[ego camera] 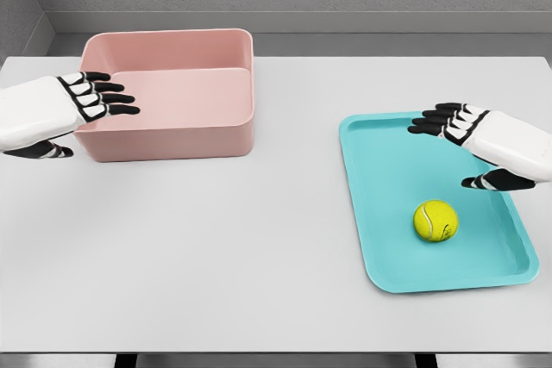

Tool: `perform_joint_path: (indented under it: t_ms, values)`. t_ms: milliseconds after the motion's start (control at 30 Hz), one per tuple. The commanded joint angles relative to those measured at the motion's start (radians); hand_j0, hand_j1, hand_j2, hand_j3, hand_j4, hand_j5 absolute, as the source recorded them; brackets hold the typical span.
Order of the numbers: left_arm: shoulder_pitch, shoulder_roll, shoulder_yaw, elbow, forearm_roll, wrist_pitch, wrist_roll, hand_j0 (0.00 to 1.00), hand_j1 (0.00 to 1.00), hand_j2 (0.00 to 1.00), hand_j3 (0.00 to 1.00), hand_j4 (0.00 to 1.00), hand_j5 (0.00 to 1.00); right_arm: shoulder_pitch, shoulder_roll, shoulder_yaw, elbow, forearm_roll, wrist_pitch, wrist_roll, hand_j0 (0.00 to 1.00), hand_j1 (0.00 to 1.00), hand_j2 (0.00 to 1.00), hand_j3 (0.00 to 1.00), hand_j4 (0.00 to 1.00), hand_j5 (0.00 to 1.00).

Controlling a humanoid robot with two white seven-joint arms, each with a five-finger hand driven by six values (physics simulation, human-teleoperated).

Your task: Put the tennis from the blue tray into the pink basket with both arms

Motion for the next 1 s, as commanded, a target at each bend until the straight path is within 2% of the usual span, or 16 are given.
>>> perform_joint_path:
  t_ms: [0,33,300,367,467,567,700,967]
  values:
    - [0.000,-0.001,0.000,-0.002,0.006,0.001,0.000,1.00,1.00,1.00,1.00,1.00,1.00,0.000,-0.001,0.001,-0.001,-0.006,0.002,0.008,1.00,1.00,1.00,1.00,1.00,1.00]
    - [0.000,-0.001,-0.001,-0.002,0.005,0.001,0.000,1.00,1.00,1.00,1.00,1.00,1.00,0.000,0.002,0.001,-0.001,-0.006,0.002,0.037,1.00,1.00,1.00,1.00,1.00,1.00]
    - [0.000,-0.009,-0.003,-0.002,0.003,0.001,-0.001,1.00,1.00,1.00,1.00,1.00,1.00,0.002,0.003,0.003,0.001,-0.007,0.002,0.039,1.00,1.00,1.00,1.00,1.00,1.00]
    - [0.000,-0.009,-0.007,-0.002,0.003,0.001,-0.001,1.00,1.00,1.00,1.00,1.00,1.00,0.006,0.003,0.030,0.002,-0.003,0.002,0.039,1.00,1.00,1.00,1.00,1.00,1.00]
    - [0.002,-0.009,-0.007,-0.002,0.003,0.001,-0.001,1.00,1.00,1.00,1.00,1.00,1.00,0.009,-0.006,0.041,0.005,0.051,0.002,0.039,1.00,1.00,1.00,1.00,1.00,1.00]
    - [0.002,-0.009,-0.007,-0.002,0.005,0.001,-0.001,1.00,1.00,1.00,1.00,1.00,1.00,-0.002,-0.026,0.035,-0.001,0.051,0.002,0.114,1.00,1.00,1.00,1.00,1.00,1.00]
    - [0.003,-0.009,-0.007,-0.004,0.005,0.001,0.000,1.00,1.00,1.00,1.00,1.00,1.00,-0.006,-0.110,0.041,-0.015,0.049,0.002,0.118,1.00,1.00,1.00,1.00,1.00,1.00]
    - [0.003,-0.009,-0.012,-0.004,0.005,0.001,-0.001,1.00,1.00,1.00,1.00,1.00,1.00,-0.006,-0.106,0.107,-0.015,0.051,0.002,0.157,1.00,1.00,1.00,1.00,1.00,1.00]
